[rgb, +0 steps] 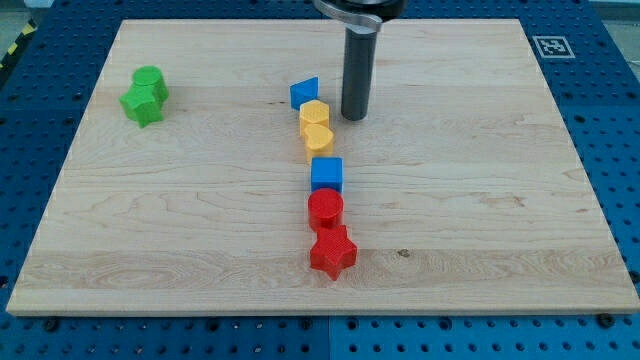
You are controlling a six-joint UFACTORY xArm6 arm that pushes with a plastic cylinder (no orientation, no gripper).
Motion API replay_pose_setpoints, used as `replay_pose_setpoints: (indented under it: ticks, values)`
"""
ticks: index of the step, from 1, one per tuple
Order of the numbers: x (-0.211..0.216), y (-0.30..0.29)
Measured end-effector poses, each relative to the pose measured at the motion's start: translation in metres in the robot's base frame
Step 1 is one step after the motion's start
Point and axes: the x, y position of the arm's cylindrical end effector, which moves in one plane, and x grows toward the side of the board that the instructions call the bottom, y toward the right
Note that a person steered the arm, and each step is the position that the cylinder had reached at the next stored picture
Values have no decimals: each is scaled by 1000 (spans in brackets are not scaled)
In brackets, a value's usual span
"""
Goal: Slide the blue triangle towards the top left corner of the board
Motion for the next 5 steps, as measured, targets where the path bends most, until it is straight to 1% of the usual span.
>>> replay_pose_setpoints:
  ticks: [1, 3, 4, 5]
  values:
    - [-3, -33]
    - [-57, -74]
    - [-57, -96]
    - [-56, -101]
